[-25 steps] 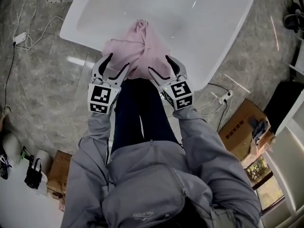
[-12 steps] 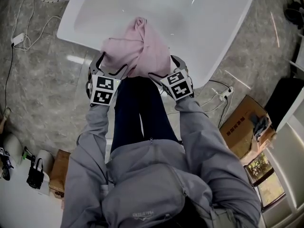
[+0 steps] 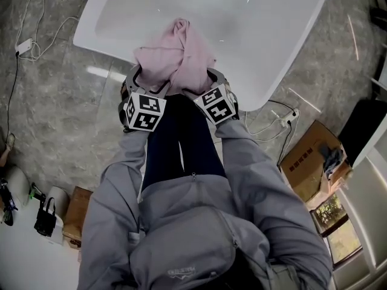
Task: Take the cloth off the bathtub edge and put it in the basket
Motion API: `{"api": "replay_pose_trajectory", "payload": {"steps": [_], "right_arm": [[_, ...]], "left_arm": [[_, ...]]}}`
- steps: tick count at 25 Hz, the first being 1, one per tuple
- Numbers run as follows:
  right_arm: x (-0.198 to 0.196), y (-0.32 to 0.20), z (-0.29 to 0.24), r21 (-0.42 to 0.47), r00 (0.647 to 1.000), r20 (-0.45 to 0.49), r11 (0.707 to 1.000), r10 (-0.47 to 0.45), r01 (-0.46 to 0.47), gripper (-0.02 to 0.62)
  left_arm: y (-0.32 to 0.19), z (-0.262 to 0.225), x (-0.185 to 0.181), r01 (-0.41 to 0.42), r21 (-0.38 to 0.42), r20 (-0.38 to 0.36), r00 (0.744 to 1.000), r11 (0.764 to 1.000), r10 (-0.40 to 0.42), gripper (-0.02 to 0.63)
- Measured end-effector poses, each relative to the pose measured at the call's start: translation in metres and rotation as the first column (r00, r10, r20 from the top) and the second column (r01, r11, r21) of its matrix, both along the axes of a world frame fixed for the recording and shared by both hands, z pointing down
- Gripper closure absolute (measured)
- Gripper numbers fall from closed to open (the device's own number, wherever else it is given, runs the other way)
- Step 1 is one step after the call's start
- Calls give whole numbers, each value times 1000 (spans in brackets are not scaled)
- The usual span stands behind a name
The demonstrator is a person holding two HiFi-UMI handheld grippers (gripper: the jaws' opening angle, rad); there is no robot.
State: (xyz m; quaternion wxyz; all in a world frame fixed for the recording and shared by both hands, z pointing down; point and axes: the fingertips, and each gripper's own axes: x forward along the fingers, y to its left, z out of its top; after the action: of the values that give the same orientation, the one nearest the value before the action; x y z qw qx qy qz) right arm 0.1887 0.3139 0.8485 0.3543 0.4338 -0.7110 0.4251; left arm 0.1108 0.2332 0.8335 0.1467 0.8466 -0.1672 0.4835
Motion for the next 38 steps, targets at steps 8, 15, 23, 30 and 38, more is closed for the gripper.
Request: {"api": "replay_pose_trajectory", "payload": {"steps": [8,15,23,30,38], "right_arm": [[-8,-6,-22,88,987,-66,985,-145,151,358],[-16,-14,-60,139,993,-5,983,-121,121,495],[-15,-21,-127,211,984,6,962,-181,175,503],[-28,-32,-192,266,976,10,942,-216,205,503],[-41,-57,-262,335,960,-9,904,-280,267,505]], "left_arm": [[14,-2,10,26,-52,15,1000,998,-26,226],[38,-21,20,-11,-168,-41,999,986,4,436],[34,-88,21,3,-116,-91,996,993,-14,460],[20,-155,6,39,-18,-114,993,999,-41,462],[-3,-230,-11,124,81,-159,981,989,-110,465]]}}
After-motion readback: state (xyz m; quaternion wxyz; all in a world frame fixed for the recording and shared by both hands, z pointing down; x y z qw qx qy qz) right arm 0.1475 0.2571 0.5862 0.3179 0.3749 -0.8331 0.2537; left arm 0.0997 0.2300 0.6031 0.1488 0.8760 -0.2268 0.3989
